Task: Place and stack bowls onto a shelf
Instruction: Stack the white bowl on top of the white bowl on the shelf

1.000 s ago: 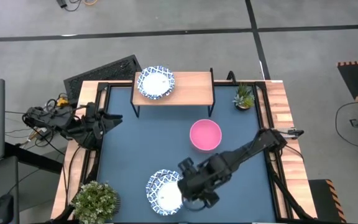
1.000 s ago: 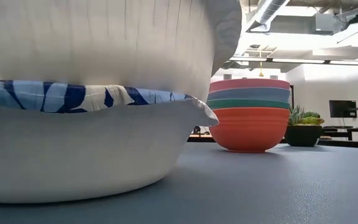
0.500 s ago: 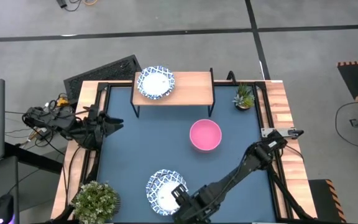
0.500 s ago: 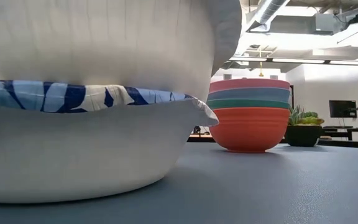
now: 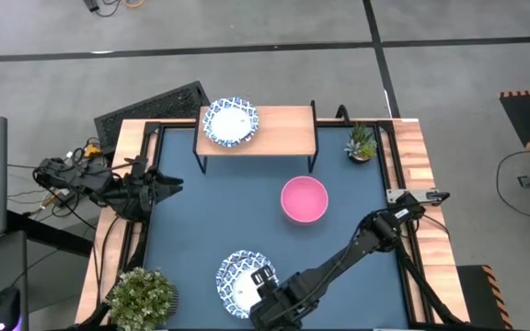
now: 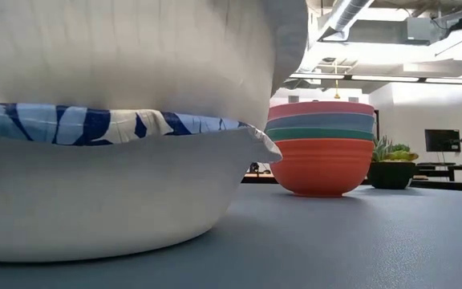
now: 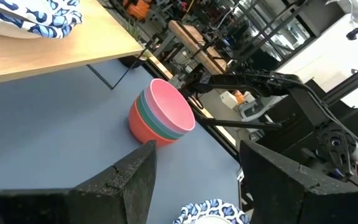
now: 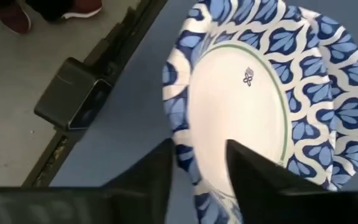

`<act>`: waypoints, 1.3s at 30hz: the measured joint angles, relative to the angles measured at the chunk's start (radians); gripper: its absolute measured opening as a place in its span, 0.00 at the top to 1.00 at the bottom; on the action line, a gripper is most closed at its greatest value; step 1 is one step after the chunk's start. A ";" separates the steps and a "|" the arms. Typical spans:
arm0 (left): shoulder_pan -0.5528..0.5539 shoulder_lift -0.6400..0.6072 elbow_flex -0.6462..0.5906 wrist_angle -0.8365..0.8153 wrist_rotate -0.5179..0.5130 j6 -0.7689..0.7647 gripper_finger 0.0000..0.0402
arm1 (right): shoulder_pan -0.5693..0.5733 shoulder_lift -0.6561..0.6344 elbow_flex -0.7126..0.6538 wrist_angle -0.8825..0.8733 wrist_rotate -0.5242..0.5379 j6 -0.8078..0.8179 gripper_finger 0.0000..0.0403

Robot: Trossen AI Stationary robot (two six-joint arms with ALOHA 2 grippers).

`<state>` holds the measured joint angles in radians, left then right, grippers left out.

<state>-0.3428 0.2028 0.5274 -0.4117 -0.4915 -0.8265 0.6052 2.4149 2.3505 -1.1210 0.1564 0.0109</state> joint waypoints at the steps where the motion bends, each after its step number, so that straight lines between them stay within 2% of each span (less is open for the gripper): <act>1: 0.000 0.000 0.000 0.000 0.000 -0.001 0.47 | 0.000 0.000 0.000 0.000 0.000 0.000 0.67; 7: 0.000 0.000 0.000 -0.001 -0.001 -0.002 0.47 | -0.008 0.006 0.000 0.002 -0.054 -0.007 0.94; 12: 0.000 0.000 0.000 0.000 -0.002 -0.008 0.47 | -0.020 0.000 0.005 0.000 -0.057 0.032 0.95; 19: 0.000 0.000 0.000 0.004 0.015 -0.032 0.47 | -0.037 -0.136 0.006 0.010 -0.017 0.090 0.95; 22: 0.000 0.000 0.000 0.007 0.016 -0.035 0.47 | -0.059 -0.201 0.006 0.011 0.062 0.114 0.95; 26: 0.000 0.000 0.000 0.007 0.015 -0.035 0.47 | -0.090 -0.285 0.005 0.005 0.252 0.107 0.95; 32: 0.000 0.000 0.000 0.007 0.012 -0.035 0.47 | -0.194 -0.360 0.006 0.009 0.475 -0.011 0.95; 34: 0.000 0.000 0.000 0.007 0.008 -0.035 0.47 | -0.247 -0.363 0.006 0.022 0.509 -0.066 0.95; 39: 0.000 0.000 0.000 0.006 -0.017 -0.024 0.47 | -0.396 -0.353 0.005 0.119 0.514 -0.234 0.95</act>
<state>-0.3430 0.2024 0.5277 -0.4053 -0.5090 -0.8509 0.2088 2.0619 2.3554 -1.0024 0.6708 -0.2228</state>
